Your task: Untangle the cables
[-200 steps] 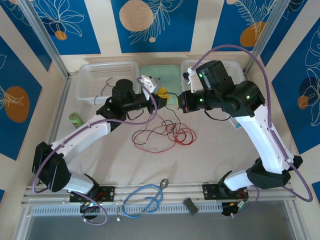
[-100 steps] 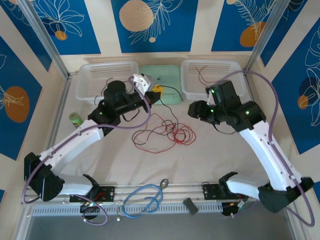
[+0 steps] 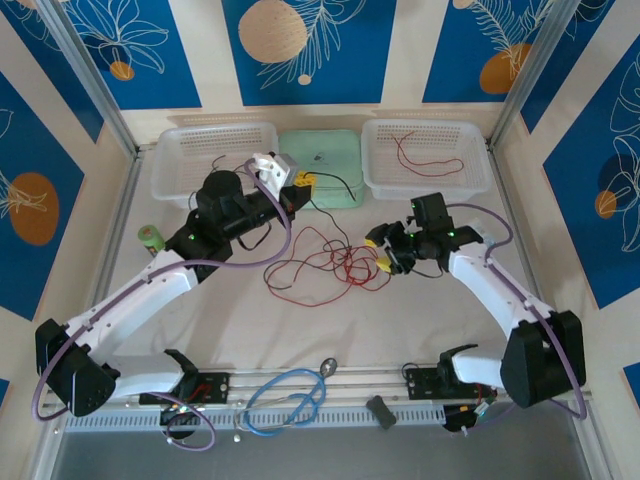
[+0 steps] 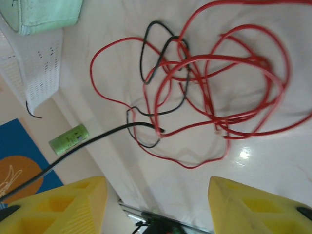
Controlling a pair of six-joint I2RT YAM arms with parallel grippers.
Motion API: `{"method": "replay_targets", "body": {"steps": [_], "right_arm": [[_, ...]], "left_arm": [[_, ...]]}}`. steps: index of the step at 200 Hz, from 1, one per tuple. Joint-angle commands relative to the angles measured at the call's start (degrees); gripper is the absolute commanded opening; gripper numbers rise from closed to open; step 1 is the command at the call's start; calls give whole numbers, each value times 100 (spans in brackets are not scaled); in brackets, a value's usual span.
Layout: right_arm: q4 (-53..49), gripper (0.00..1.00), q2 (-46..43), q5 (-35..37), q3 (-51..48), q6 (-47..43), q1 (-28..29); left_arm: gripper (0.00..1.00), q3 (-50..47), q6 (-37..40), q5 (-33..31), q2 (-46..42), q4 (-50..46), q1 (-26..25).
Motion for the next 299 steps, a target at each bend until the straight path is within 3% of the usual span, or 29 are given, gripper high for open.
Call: {"method": "replay_targets", "body": {"steps": [1, 46, 64, 107, 124, 196, 229, 256, 299], "right_arm": [[735, 57, 386, -193, -21, 517, 134], [958, 56, 1072, 91, 89, 814, 338], [1000, 50, 1211, 183, 118, 843, 366], [1033, 11, 1331, 312, 58, 873, 366], [915, 0, 1213, 452, -12, 804, 366], [588, 0, 803, 653, -782, 347, 244], [652, 0, 761, 621, -1031, 274, 243], [555, 23, 773, 575, -968, 63, 292], [209, 61, 477, 723, -894, -430, 322]], "left_arm": [[0, -66, -111, -31, -138, 166, -59], [0, -36, -77, -49, -221, 105, -61], [0, -31, -59, -58, -267, 87, -57], [0, -24, 17, -132, -391, -16, -66], [0, -27, 100, -275, -468, -103, -55], [0, 596, 1023, -1396, -694, -676, -52], [0, 918, 1356, -2200, -505, -865, 50], [0, 1463, 804, -2949, -103, -1319, 513], [0, 2367, -587, -2653, 579, -2377, 1619]]}}
